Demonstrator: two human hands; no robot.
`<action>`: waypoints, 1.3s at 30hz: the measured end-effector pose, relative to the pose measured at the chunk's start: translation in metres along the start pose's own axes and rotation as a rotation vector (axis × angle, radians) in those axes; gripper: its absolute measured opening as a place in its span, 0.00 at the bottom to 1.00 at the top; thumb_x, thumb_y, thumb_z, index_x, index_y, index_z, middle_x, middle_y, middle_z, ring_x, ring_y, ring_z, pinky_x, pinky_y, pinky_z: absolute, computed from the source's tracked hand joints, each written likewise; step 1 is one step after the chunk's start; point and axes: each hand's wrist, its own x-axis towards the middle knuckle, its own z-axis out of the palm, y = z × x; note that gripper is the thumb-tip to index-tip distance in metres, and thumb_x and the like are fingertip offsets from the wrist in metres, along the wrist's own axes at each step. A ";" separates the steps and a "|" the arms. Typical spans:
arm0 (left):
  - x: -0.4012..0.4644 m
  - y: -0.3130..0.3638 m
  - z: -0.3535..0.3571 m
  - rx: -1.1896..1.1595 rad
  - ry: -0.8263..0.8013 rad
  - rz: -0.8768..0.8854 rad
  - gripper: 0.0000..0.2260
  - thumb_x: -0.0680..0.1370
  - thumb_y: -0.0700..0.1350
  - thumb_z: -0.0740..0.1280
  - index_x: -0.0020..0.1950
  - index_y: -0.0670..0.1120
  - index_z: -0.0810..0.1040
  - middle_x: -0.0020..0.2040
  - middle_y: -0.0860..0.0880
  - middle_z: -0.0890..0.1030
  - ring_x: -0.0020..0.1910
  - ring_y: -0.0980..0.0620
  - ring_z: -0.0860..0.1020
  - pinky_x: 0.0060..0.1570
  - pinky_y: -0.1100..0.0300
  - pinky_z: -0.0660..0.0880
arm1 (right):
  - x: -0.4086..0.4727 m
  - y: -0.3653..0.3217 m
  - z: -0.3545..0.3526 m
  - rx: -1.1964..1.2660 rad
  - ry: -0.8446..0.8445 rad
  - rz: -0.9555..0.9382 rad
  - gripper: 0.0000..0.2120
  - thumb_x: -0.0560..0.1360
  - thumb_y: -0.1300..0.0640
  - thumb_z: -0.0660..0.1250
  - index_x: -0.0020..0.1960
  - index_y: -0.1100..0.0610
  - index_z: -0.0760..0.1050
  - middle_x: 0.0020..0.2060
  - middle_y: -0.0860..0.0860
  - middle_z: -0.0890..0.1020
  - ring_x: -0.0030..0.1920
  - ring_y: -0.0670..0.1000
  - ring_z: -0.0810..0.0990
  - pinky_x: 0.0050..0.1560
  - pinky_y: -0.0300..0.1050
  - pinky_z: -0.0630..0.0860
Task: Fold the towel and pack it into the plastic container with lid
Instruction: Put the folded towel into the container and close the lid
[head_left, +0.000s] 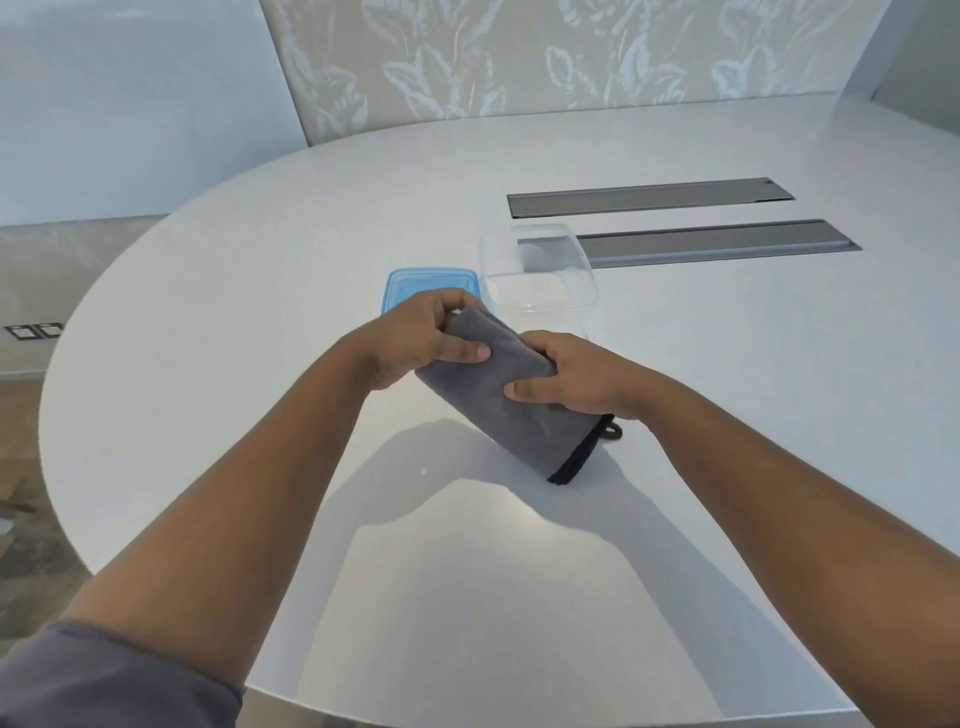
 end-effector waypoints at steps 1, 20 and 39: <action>0.003 0.004 -0.004 -0.009 0.023 0.012 0.18 0.68 0.39 0.79 0.56 0.47 0.79 0.54 0.37 0.85 0.52 0.46 0.83 0.53 0.51 0.80 | 0.001 -0.001 0.000 0.069 0.005 -0.006 0.17 0.74 0.48 0.74 0.61 0.50 0.77 0.54 0.48 0.85 0.54 0.51 0.84 0.58 0.55 0.81; 0.101 0.034 0.015 -0.434 0.365 0.250 0.12 0.80 0.46 0.72 0.61 0.50 0.74 0.57 0.49 0.85 0.55 0.49 0.85 0.51 0.53 0.82 | 0.083 -0.048 -0.073 0.740 0.518 -0.108 0.11 0.83 0.54 0.65 0.63 0.55 0.74 0.58 0.55 0.84 0.57 0.56 0.85 0.56 0.55 0.83; 0.183 0.004 -0.004 0.076 0.466 0.214 0.24 0.78 0.53 0.72 0.70 0.59 0.64 0.60 0.56 0.81 0.55 0.58 0.82 0.54 0.57 0.80 | 0.155 0.022 -0.099 0.163 0.540 0.080 0.18 0.76 0.46 0.62 0.65 0.47 0.71 0.57 0.44 0.83 0.61 0.54 0.79 0.67 0.59 0.71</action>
